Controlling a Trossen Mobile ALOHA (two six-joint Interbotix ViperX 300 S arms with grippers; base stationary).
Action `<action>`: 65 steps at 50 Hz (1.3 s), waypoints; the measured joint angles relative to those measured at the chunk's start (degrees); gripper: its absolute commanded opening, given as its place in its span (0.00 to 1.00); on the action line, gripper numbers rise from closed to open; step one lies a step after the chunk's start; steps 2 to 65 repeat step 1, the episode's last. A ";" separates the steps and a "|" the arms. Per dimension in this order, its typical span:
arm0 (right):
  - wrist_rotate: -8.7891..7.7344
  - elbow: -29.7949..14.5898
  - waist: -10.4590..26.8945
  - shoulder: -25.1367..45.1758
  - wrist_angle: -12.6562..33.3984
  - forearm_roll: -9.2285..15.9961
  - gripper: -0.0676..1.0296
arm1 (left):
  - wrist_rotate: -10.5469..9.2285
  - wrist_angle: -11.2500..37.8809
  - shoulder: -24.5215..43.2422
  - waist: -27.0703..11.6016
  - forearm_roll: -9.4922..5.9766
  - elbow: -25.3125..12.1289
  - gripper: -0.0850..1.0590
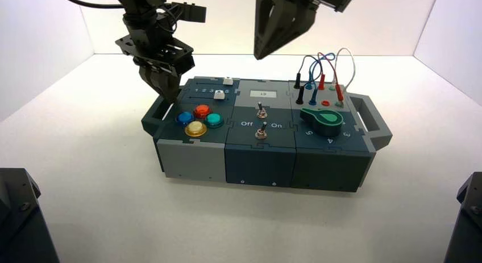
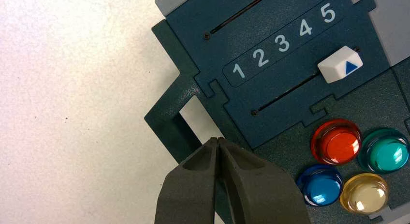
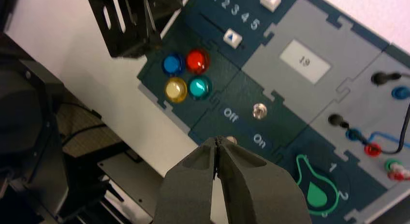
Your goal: Flip the top switch off with the right gripper.
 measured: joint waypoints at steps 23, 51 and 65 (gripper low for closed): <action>0.00 0.00 0.00 0.00 0.00 0.00 0.04 | 0.00 0.00 0.00 0.00 0.00 0.00 0.05; 0.00 0.00 0.00 0.00 0.00 0.00 0.04 | 0.00 0.00 0.00 0.00 0.00 0.00 0.05; 0.00 0.00 0.00 0.00 0.00 0.00 0.04 | 0.00 0.00 0.00 0.00 0.00 0.00 0.05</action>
